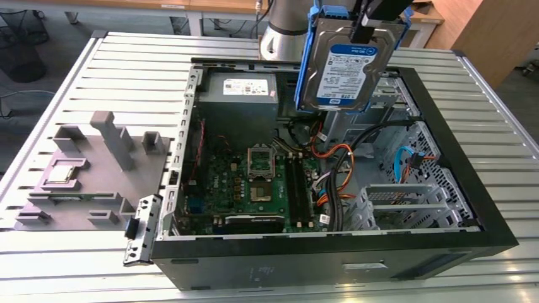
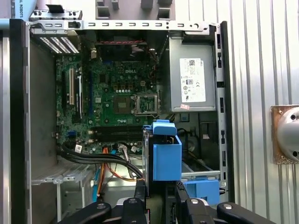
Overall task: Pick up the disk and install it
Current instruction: 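Insert the disk into the insertion slot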
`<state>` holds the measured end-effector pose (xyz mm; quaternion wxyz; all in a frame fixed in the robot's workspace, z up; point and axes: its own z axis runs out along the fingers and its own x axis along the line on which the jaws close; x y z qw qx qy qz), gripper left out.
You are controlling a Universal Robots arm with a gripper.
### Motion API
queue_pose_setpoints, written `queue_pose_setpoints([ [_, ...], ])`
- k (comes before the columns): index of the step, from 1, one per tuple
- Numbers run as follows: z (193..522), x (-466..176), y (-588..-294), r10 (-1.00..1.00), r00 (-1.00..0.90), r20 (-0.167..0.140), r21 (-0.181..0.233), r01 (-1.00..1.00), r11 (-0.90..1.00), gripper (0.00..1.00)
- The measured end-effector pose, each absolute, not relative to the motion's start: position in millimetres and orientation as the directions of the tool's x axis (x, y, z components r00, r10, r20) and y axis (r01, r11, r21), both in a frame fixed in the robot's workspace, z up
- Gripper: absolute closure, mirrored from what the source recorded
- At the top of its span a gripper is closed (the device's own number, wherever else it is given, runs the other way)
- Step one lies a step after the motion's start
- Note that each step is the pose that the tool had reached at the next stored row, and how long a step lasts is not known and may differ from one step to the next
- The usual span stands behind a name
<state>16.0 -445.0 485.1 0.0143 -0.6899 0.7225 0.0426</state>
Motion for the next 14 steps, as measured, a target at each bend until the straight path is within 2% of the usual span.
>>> queue_pose_setpoints([
  [14, 483.7, 19.1, -465.1, -0.996, -0.048, -0.08, 0.042, -0.998, 0.044, 0.65],
])
